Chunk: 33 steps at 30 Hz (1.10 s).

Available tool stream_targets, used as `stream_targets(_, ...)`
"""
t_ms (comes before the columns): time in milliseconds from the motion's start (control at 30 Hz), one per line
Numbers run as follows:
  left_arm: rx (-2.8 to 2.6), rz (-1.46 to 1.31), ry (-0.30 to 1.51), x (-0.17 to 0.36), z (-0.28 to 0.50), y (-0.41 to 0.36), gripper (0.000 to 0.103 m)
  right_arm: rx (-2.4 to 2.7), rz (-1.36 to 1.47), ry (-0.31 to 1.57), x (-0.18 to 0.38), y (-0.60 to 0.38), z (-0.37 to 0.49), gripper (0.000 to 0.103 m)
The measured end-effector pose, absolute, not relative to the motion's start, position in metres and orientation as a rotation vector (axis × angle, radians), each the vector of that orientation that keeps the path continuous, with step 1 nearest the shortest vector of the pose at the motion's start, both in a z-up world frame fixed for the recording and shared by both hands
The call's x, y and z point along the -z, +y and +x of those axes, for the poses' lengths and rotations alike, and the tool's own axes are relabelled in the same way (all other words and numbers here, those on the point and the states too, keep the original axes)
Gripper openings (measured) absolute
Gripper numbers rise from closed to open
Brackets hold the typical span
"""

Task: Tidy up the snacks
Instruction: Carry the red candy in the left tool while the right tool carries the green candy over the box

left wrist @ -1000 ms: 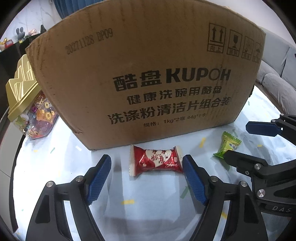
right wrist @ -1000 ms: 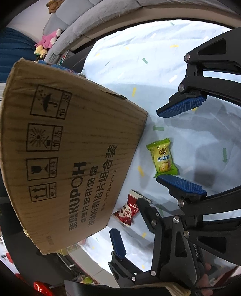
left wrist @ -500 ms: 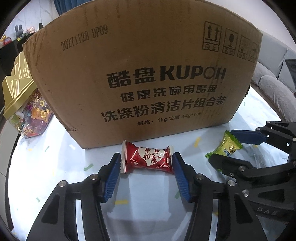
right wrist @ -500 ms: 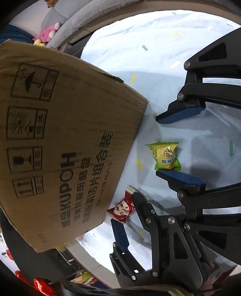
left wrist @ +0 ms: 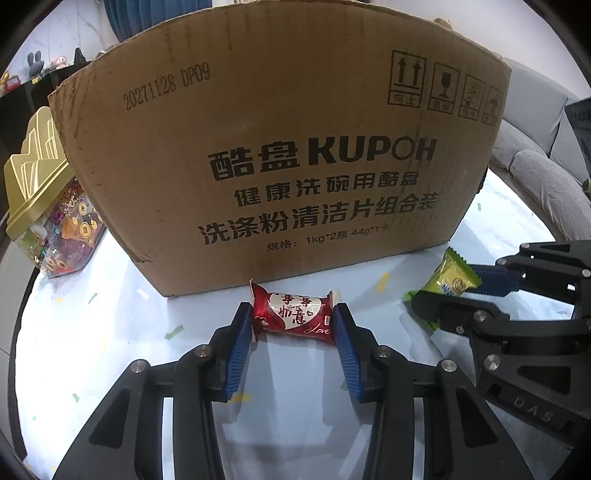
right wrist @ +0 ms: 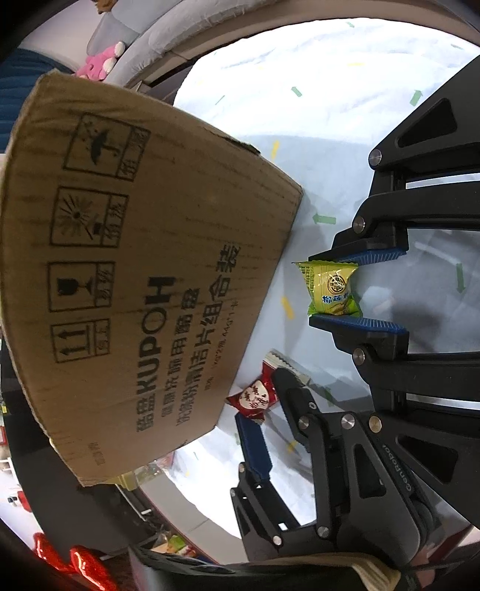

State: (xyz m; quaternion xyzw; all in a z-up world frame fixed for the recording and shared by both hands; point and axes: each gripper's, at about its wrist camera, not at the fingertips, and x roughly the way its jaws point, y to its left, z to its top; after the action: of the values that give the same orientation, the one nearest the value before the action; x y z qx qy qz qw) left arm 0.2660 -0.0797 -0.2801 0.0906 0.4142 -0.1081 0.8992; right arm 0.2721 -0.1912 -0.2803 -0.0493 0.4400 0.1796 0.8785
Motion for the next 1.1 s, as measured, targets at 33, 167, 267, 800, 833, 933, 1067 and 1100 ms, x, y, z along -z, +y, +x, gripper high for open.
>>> stream_targets(33,0.222,0.187,0.857,0.278,0.266,-0.081,0.043,-0.372,-0.099,0.916,0.278,-0.197,0.272,0.026)
stream_targets(167,0.215,0.187,0.850,0.271,0.265,-0.082,0.043,-0.364,-0.093,0.910,0.270,-0.210,0.268,0.026)
stream_targets(267,0.209,0.186,0.838,0.263,0.261,-0.083,0.043,-0.359,-0.093,0.901,0.263,-0.210,0.265,0.026)
stream_targets(800,0.177,0.170,0.735,0.200,0.231,-0.078,0.043,-0.306,-0.088,0.824,0.210,-0.210,0.235,0.026)
stream_targets(833,0.174,0.166,0.729,0.196,0.230,-0.075,0.043,-0.304,-0.090,0.818,0.207,-0.210,0.233,0.026)
stream_targets(933,0.167,0.158,0.712,0.185,0.229,-0.070,0.043,-0.294,-0.092,0.800,0.195,-0.208,0.226,0.026)
stream_targets(1067,0.156,0.150,0.690,0.170,0.227,-0.067,0.043,-0.284,-0.092,0.779,0.181,-0.205,0.222,0.026)
stream_targets(1100,0.152,0.146,0.686,0.167,0.225,-0.065,0.043,-0.280,-0.092,0.773,0.176,-0.204,0.222,0.026)
